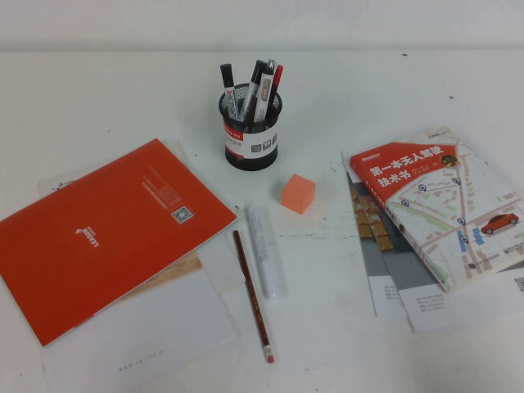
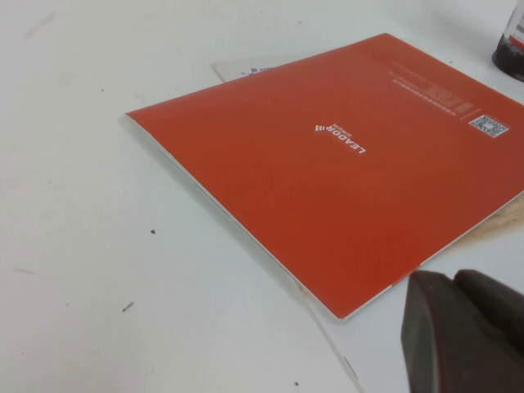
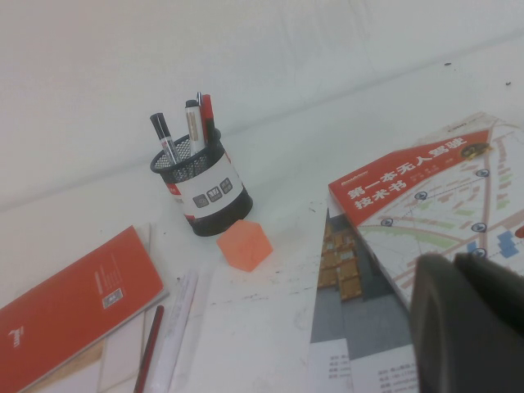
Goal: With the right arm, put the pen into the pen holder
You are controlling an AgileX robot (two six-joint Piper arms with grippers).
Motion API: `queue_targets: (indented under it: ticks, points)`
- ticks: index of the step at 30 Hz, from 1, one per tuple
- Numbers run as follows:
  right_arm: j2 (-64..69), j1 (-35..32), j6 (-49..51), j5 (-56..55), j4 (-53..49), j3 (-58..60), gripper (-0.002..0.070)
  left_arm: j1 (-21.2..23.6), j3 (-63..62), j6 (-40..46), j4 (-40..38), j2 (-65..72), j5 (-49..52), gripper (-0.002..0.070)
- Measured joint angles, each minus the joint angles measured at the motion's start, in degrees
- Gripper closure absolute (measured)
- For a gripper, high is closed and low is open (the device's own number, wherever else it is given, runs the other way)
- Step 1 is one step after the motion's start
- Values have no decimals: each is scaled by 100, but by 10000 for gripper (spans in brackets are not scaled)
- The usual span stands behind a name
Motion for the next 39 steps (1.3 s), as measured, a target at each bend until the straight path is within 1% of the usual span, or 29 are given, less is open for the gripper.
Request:
queue_targets:
  ticks: [27,39]
  points:
    - [0,0,0,-83,130,0,696,0,0,0,0,0,0,677]
    - [0,0,0,-141,689,0,696,0,0,0,0,0,0,678]
